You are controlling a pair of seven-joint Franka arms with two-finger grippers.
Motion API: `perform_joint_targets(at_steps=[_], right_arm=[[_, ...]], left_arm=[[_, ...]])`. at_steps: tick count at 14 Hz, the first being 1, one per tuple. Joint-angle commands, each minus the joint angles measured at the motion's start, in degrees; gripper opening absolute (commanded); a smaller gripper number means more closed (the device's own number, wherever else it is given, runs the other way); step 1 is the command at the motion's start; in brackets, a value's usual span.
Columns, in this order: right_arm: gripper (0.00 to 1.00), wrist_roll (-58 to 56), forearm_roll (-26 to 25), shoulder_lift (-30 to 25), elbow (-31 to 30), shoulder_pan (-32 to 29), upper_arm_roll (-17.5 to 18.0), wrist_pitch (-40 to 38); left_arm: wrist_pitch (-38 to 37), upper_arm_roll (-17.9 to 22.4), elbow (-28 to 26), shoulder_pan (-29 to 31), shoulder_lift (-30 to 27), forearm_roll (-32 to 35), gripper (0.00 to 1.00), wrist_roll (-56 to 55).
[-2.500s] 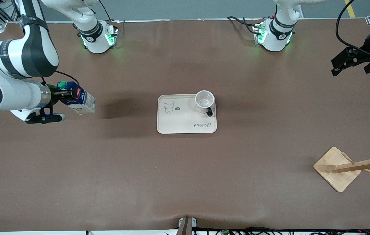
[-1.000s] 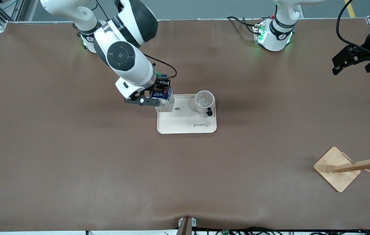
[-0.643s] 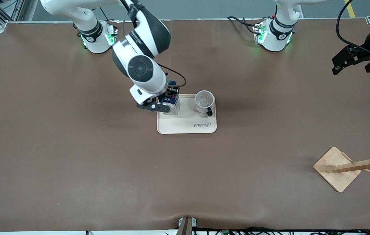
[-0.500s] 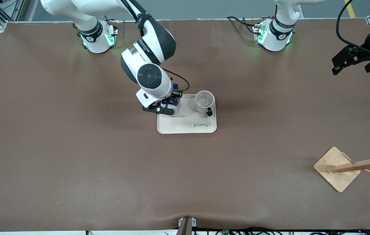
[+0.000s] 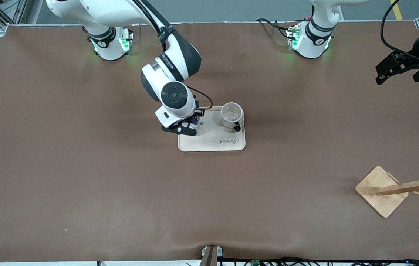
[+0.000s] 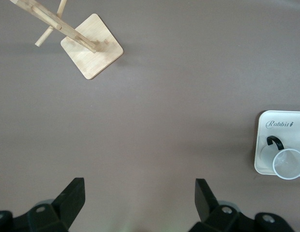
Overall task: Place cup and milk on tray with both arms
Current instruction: 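Carry the milk carton with the right gripper to the tray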
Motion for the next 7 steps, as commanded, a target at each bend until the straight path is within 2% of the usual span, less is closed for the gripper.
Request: perform_joint_targets(at_steps=[1,2,7], right_arm=[[0.93,0.79,-1.02,2.77,1.44,0.73,-0.25,1.17],[1.00,0.62,-1.11,2.77,1.44,0.82,-0.25,1.35],[1.00,0.44,-0.67,2.68,5.13,0.03,-0.25,-0.14]], left_arm=[[0.08,0.46,-0.26,-0.42,-0.46,-1.06,1.00,1.06],[0.08,0.46,-0.26,-0.42,-0.46,-1.06,1.00,1.06],[0.60,0.46,0.00,-0.42,0.15,-1.06,1.00,1.06]])
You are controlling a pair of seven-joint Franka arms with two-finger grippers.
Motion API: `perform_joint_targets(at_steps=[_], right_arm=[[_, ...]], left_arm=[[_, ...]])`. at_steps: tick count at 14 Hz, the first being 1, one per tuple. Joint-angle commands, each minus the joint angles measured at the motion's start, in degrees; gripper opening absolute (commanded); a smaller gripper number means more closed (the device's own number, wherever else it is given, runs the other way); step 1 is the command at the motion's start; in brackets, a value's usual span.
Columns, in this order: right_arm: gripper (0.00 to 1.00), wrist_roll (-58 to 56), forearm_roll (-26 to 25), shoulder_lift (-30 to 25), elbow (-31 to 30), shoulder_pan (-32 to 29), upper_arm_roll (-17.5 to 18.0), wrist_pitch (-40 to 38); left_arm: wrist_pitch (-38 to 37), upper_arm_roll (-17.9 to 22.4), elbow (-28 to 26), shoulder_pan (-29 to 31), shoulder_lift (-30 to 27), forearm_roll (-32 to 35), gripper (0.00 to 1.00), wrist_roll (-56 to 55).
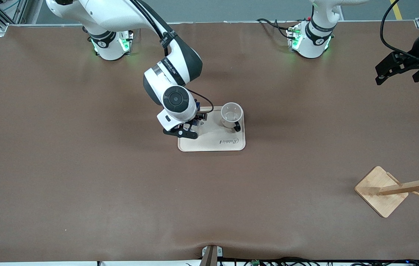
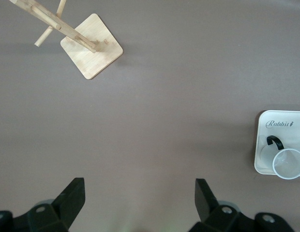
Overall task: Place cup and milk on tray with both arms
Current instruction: 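Lower the carton onto the tray beside the mug and release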
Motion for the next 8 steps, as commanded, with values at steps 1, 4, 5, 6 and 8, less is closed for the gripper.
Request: perform_joint_targets(at_steps=[1,4,5,6,8], right_arm=[[1.00,0.44,-0.48,0.77,3.65,-0.07,-0.12,-2.07],[1.00,0.27,-0.22,0.76,6.80,-1.21,-0.21,-6.99],[1.00,0.35,-0.22,0.85,6.99,-1.21,-0.21,-7.08],[1.00,0.36,-0.22,0.77,7.17,-1.21,-0.21,-7.17],[1.00,0.36,-0.05,0.42,7.26,-1.30,-0.21,-7.35]], left_arm=[[0.67,0.46,0.02,-0.38,0.27,-1.06,1.00,1.06],[0.67,0.46,0.10,-0.38,0.36,-1.06,1.00,1.06],[0.67,0.46,0.10,-0.38,0.36,-1.06,1.00,1.06],[0.67,0.46,0.10,-0.38,0.27,-1.15,1.00,1.06],[0.67,0.46,0.10,-0.38,0.18,-1.15,1.00,1.14]])
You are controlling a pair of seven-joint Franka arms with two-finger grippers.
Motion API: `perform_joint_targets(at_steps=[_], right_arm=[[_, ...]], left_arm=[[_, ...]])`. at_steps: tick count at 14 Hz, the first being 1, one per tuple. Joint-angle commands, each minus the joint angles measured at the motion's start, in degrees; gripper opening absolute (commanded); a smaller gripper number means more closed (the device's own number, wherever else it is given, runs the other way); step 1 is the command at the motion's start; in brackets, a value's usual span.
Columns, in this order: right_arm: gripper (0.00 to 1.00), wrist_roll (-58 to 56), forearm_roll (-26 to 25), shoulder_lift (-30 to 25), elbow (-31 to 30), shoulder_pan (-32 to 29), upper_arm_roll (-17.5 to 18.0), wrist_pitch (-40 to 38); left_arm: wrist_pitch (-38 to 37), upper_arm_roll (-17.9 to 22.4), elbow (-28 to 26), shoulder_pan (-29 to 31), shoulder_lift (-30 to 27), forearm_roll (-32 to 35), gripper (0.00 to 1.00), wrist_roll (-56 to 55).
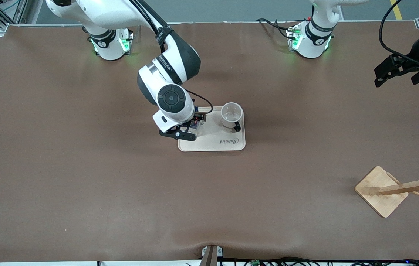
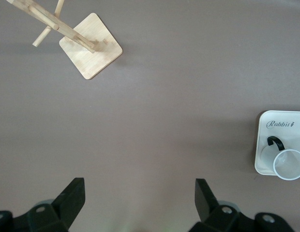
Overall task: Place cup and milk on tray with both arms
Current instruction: 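Lower the carton onto the tray beside the mug and release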
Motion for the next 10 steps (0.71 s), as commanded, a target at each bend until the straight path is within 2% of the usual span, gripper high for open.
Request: perform_joint_targets(at_steps=[1,6,10], right_arm=[[1.00,0.35,-0.05,0.38,1.66,-0.48,0.42,-1.43],[1.00,0.35,-0.22,0.38,4.64,-1.09,0.51,-5.82],[1.00,0.27,-0.40,0.11,9.55,-2.67,0.42,-11.09]], left_arm=[[0.27,0.46,0.19,-0.28,-0.44,-1.15,1.00,1.14],[-0.17,0.46,0.19,-0.19,-0.80,-1.33,1.00,1.14],[-0.26,0.46,0.19,-0.28,-0.80,-1.33,1.00,1.14]])
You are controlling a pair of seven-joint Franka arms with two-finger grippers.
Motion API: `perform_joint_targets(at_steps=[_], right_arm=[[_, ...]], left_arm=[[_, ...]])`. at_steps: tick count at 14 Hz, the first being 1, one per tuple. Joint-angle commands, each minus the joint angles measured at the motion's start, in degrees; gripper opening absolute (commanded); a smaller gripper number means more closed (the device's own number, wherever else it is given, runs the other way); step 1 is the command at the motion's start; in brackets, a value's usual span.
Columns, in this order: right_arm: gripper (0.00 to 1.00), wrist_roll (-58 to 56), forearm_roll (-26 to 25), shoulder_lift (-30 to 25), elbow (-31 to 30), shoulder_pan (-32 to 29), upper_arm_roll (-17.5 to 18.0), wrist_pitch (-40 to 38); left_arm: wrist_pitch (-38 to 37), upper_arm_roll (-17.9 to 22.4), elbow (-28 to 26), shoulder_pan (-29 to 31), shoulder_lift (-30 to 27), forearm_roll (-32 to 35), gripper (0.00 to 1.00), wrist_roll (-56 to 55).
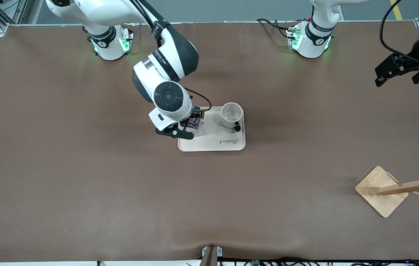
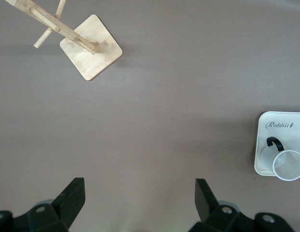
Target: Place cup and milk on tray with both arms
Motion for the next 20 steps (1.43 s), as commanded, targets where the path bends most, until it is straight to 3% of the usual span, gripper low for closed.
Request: perform_joint_targets(at_steps=[1,8,11,14,15,18,20], right_arm=[[1.00,0.35,-0.57,-0.03,4.41,-1.77,0.43,-3.79],[1.00,-1.57,-0.66,-7.32,6.27,-9.94,0.16,-11.52],[1.00,-13.14,-1.10,-9.25,6.80,-16.78,0.07,-20.29],[1.00,-14.93,-1.37,-14.79,5.05,-20.75,0.07,-22.08],[1.00,-15.72,-2.06,-16.37,4.86,-21.81,0.07,-21.56],[1.00,-32.03,-12.68,-20.41,2.77,-23.30,0.07,-21.64],[1.00,-35.50,-12.79,-23.31,1.01,-26.90,0.16,-23.04]], left_arm=[[-0.27,0.46,-0.02,-0.37,-0.62,-1.32,1.00,1.14],[-0.27,0.46,-0.11,-0.37,0.35,-1.32,1.00,1.05],[-0.27,0.46,-0.11,-0.54,0.35,-1.32,1.00,0.96],[-0.27,0.46,-0.11,-0.46,0.18,-1.32,1.00,1.05],[-0.36,0.46,-0.11,-0.46,0.09,-1.32,1.00,1.05],[-0.36,0.46,-0.02,-0.19,-0.35,-1.32,1.00,1.14],[-0.36,0.46,-0.02,0.07,-0.53,-1.32,1.00,1.22]])
